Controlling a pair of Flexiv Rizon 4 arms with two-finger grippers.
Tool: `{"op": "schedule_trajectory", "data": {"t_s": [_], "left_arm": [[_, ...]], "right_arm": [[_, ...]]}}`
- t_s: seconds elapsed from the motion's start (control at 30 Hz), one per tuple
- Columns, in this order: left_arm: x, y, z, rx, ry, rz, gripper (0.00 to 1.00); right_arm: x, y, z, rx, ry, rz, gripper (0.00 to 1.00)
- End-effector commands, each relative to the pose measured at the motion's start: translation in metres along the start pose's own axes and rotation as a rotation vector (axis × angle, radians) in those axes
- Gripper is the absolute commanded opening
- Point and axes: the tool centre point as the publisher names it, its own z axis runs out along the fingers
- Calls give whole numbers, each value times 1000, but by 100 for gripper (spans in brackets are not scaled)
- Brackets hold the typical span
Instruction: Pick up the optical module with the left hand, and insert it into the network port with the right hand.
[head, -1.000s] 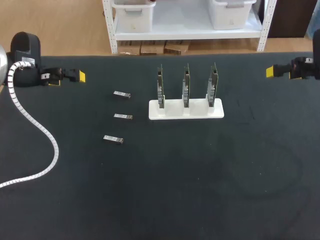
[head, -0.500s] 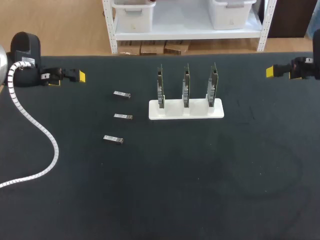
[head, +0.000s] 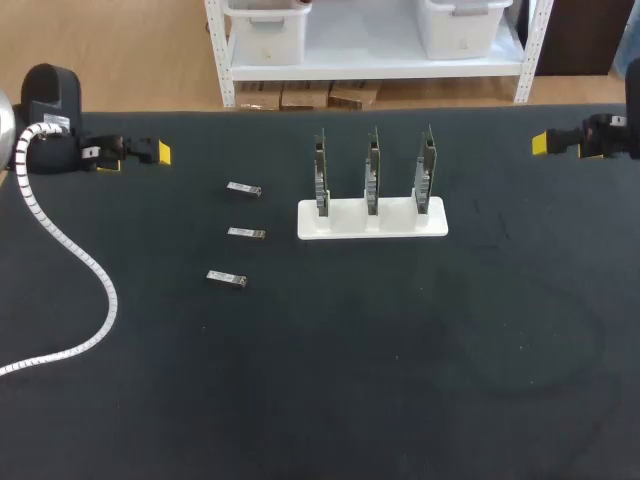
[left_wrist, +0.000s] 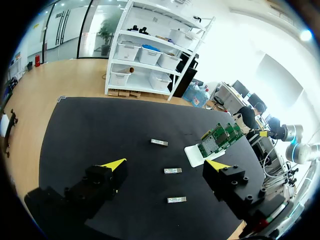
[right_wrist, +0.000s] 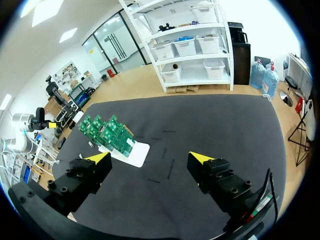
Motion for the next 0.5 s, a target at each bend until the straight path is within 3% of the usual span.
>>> {"op": "schedule_trajectory", "data": {"t_s": [0.03,0.17,0.5], "left_arm": [[10,-10,-1,2,41,106,100],[31,-22,-5,21,100,232,100],[43,-27,-47,26,104,455,100]], "right_arm": [[0,1,-1,3,1,0,100],[0,1,-1,3,1,0,100],[0,1,-1,3,1,0,100]]}}
